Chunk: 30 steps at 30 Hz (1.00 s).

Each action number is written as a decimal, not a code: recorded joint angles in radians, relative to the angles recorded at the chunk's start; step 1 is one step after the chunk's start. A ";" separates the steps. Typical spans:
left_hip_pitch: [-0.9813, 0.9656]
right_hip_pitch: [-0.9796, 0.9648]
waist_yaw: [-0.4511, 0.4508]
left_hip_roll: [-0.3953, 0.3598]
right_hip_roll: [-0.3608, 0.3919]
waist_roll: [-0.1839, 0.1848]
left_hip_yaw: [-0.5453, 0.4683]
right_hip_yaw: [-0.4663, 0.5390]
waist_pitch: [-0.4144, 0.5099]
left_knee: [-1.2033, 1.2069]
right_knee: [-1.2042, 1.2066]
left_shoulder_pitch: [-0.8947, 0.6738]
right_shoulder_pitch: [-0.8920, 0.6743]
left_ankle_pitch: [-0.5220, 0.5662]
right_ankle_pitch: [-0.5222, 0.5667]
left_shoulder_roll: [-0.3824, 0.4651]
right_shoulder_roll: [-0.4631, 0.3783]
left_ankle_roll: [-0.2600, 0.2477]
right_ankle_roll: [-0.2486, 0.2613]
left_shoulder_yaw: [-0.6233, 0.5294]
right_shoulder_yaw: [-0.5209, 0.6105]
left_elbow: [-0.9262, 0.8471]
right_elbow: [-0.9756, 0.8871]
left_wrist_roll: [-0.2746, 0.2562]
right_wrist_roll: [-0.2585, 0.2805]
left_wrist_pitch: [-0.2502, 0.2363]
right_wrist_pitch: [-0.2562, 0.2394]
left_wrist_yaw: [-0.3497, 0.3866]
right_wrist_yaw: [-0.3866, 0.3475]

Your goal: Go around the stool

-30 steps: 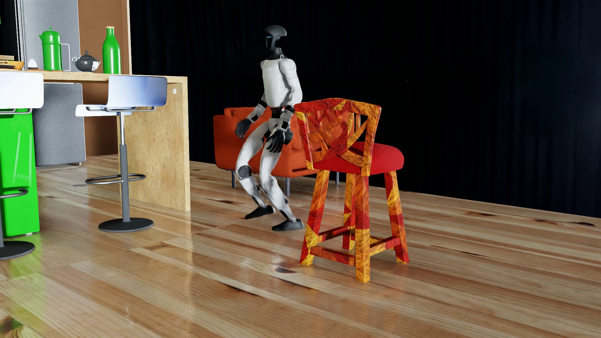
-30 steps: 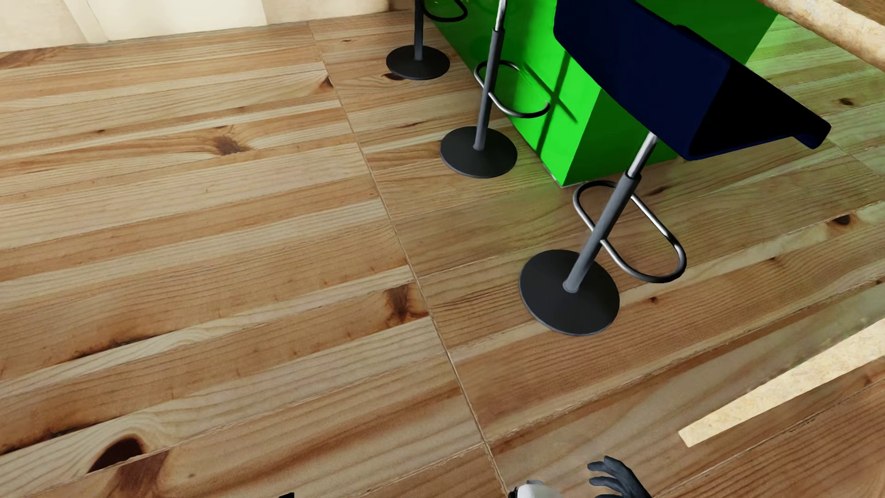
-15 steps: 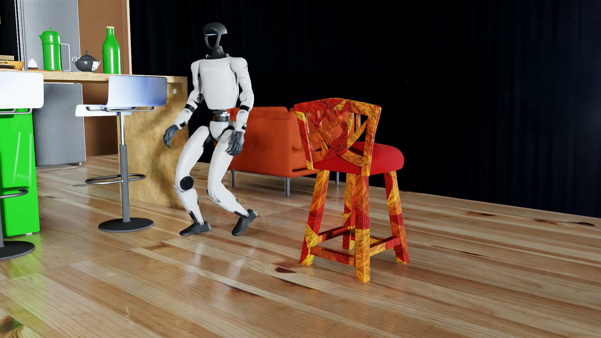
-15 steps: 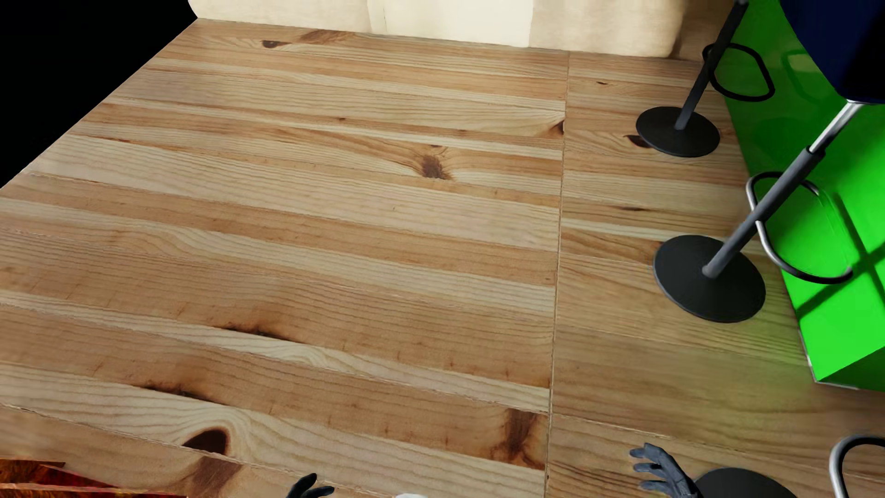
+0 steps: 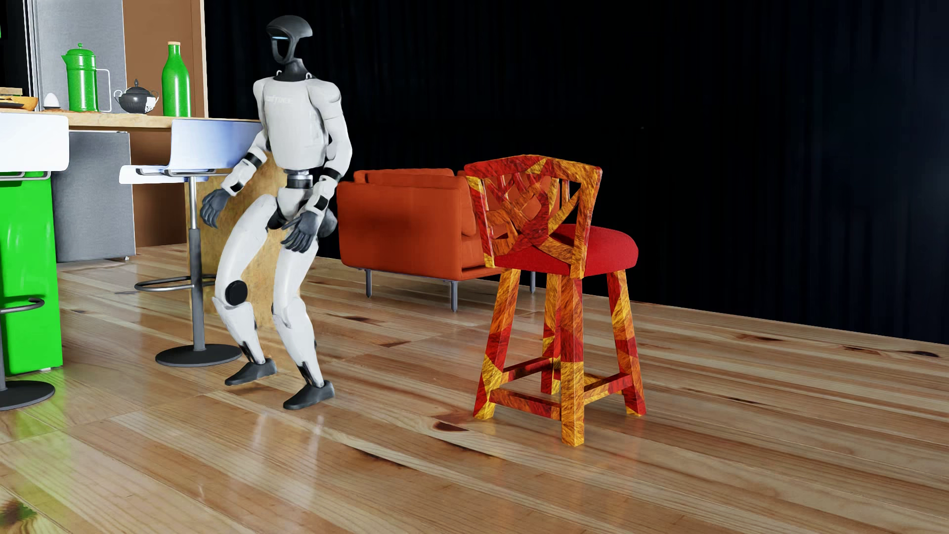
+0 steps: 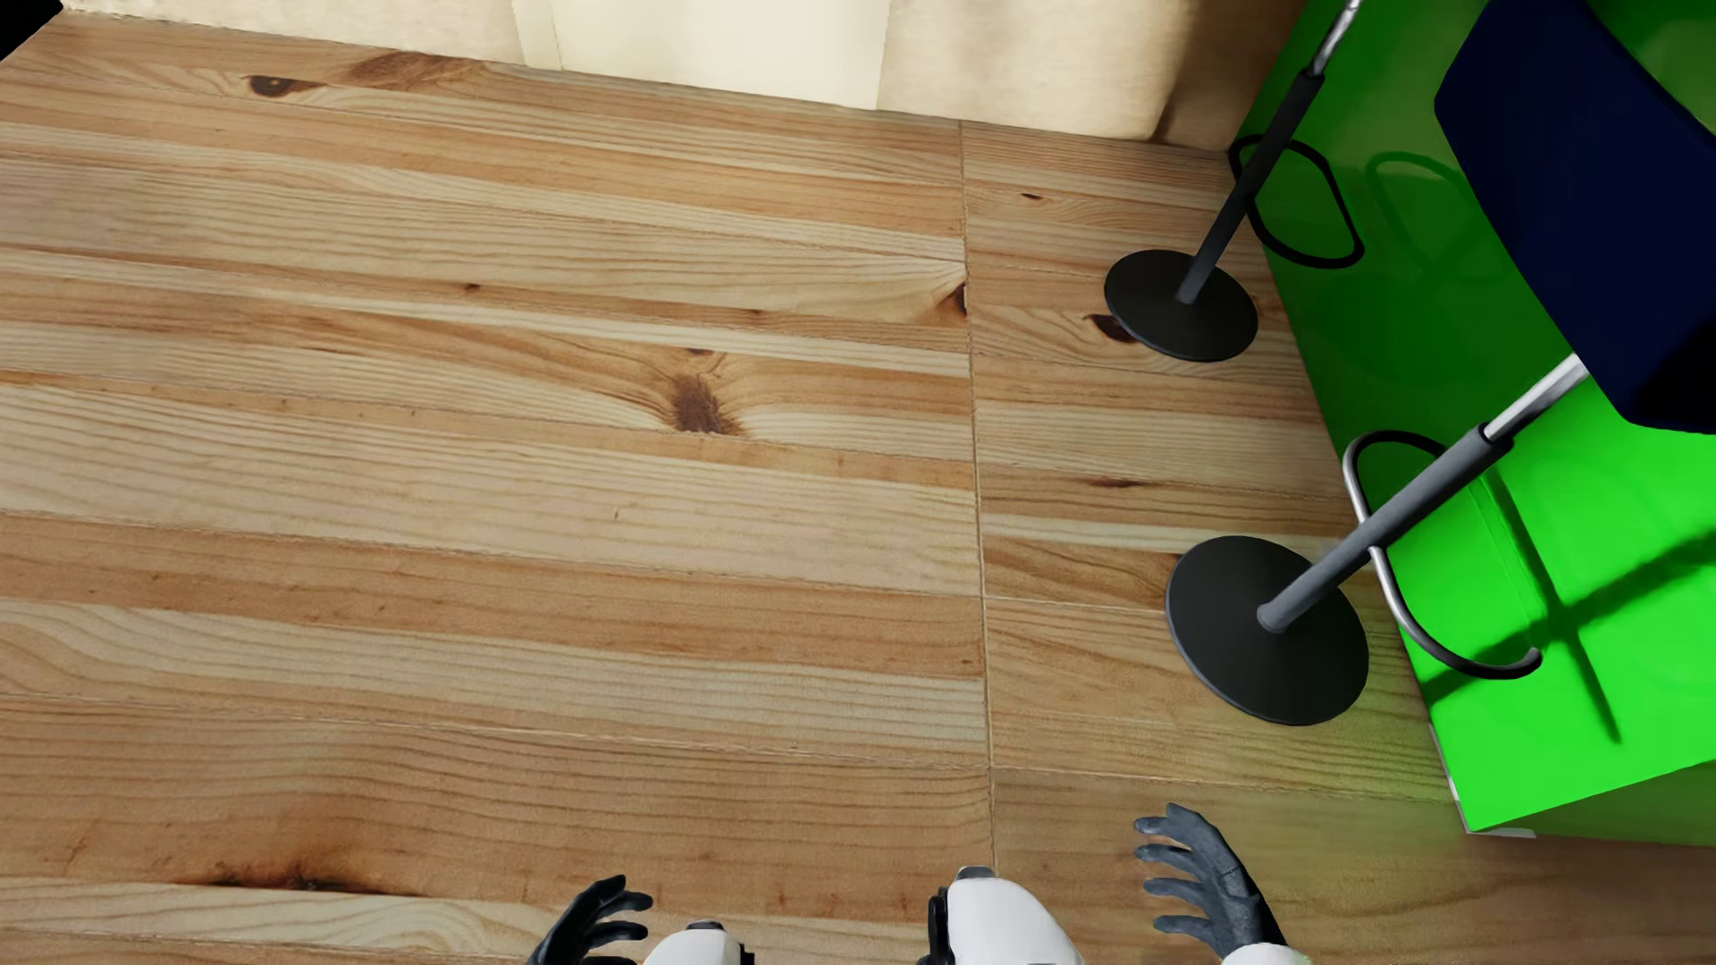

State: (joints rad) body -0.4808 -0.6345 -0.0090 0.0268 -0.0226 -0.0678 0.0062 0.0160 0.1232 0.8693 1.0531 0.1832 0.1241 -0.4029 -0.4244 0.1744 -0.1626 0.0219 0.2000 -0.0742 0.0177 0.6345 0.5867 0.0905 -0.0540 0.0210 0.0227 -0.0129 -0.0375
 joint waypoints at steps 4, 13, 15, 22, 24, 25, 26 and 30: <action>-0.114 0.030 0.065 -0.050 -0.025 -0.008 0.014 -0.040 -0.055 0.307 -0.320 0.030 0.006 0.205 0.311 -0.018 -0.077 -0.025 -0.087 -0.014 -0.009 -0.105 0.096 -0.108 0.036 -0.033 -0.145 -0.026 0.035; -0.009 0.088 0.016 0.010 -0.014 0.071 0.004 -0.023 -0.097 -0.090 -0.315 0.014 0.064 0.127 0.194 0.000 -0.036 -0.039 -0.145 0.021 0.005 0.013 0.031 -0.136 -0.025 0.126 0.000 -0.051 0.067; -0.013 0.109 0.020 0.009 -0.002 0.070 0.004 -0.017 -0.085 -0.053 -0.372 -0.008 0.071 0.039 0.287 0.010 -0.058 0.042 -0.196 0.022 0.026 0.007 0.035 -0.140 0.024 0.084 -0.018 -0.056 0.070; 0.004 0.099 0.040 -0.007 -0.045 0.029 0.015 -0.015 -0.116 -0.110 -0.233 0.072 0.039 0.162 0.098 0.002 -0.052 -0.041 -0.135 0.034 0.015 -0.001 -0.004 -0.098 0.032 0.052 -0.049 -0.027 0.093; 0.002 0.128 0.055 -0.004 -0.028 0.031 0.012 -0.005 -0.125 -0.096 -0.302 0.082 0.040 0.075 0.212 -0.018 -0.041 -0.016 -0.178 0.032 0.026 0.008 0.012 -0.119 0.013 0.070 -0.072 -0.054 0.108; -0.001 0.142 0.047 0.001 -0.020 0.046 0.013 -0.004 -0.124 -0.075 -0.326 0.084 0.044 0.014 0.242 -0.016 -0.033 0.008 -0.188 0.034 0.026 0.013 0.008 -0.121 0.011 0.077 -0.074 -0.054 0.108; -0.009 0.154 0.028 0.009 -0.009 0.080 0.001 -0.011 -0.124 -0.055 -0.355 0.068 0.052 -0.023 0.262 -0.004 -0.049 0.031 -0.163 0.010 0.030 0.021 0.010 -0.125 0.013 0.087 -0.069 -0.048 0.104; 0.008 0.099 0.021 0.019 -0.007 0.089 0.024 0.008 -0.117 -0.154 -0.261 0.045 0.063 0.134 0.006 -0.018 -0.017 -0.067 -0.156 0.066 0.013 -0.014 0.019 -0.147 0.050 0.097 0.026 -0.052 0.067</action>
State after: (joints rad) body -0.4725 -0.5354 0.0122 0.0460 -0.0294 0.0217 0.0304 0.0241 0.0058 0.7156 0.7920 0.2284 0.1872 -0.2684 -0.4186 0.1569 -0.1799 -0.0453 0.0440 -0.0082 0.0304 0.6205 0.6055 -0.0565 -0.0042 0.1176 0.0490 -0.0651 0.0290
